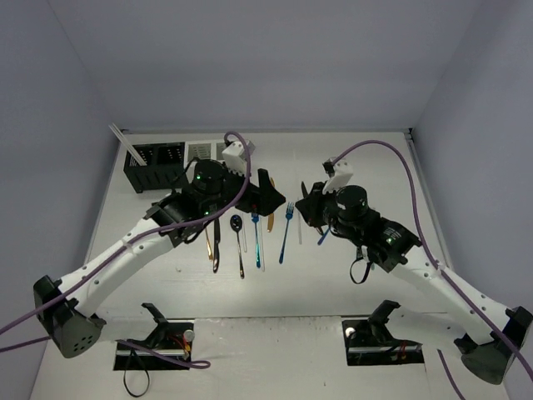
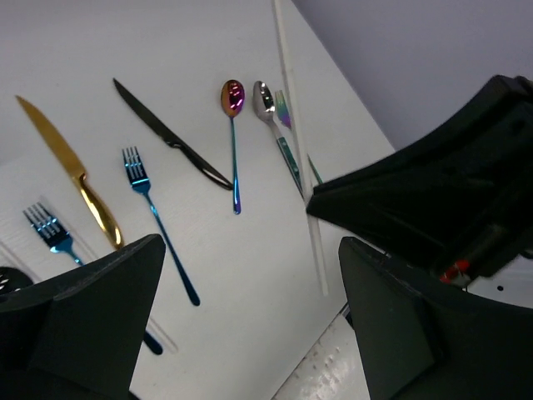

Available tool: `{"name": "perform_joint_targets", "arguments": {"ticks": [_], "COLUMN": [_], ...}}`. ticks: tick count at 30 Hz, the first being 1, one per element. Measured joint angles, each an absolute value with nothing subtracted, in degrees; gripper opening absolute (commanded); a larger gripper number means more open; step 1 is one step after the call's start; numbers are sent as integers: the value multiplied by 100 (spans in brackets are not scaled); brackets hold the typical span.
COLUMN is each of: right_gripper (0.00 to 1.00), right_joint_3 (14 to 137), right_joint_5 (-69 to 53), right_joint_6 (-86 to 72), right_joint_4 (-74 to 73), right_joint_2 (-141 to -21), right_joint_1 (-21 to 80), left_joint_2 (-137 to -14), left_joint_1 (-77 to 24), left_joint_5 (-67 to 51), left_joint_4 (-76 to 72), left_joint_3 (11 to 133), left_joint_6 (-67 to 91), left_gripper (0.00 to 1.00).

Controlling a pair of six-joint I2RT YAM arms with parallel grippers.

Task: Sort the eating utensils into containers

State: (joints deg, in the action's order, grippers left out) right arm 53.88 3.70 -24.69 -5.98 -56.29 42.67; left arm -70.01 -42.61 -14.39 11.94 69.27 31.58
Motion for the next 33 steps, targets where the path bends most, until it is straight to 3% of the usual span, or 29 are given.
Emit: {"name": "perform_joint_targets", "arguments": {"ticks": [7, 14, 17, 23, 26, 29, 33], "right_gripper": [0, 0, 0, 0, 6, 22, 42], "right_joint_3": [5417, 5417, 5417, 5417, 5417, 5417, 5417], "right_joint_5": [515, 262, 193, 189, 191, 195, 215], "right_joint_6": [-2139, -2049, -2025, -1958, -1931, -1909, -1868], "right_joint_4": [-355, -11, 108, 274, 308, 328, 362], "right_joint_2": [-5719, -5902, -5909, -5918, -5945, -6038, -6155], "right_joint_1": [4686, 5092, 5140, 5137, 5137, 5137, 5137], "left_joint_2": [-7498, -7543, -7548, -7571, -7611, -7642, -7647], "left_joint_1": [-4666, -4723, -4727, -4727, -4727, -4730, -4709], "left_joint_5": [-1056, -528, -388, -206, -220, -218, -96], "left_joint_4": [937, 454, 257, 122, 75, 32, 27], "left_joint_3": [7112, 7099, 7024, 6875, 6875, 6875, 6873], "left_joint_6": [3218, 3330, 3374, 3461, 3492, 3504, 3467], "left_gripper": [82, 69, 57, 18, 10, 1, 0]}}
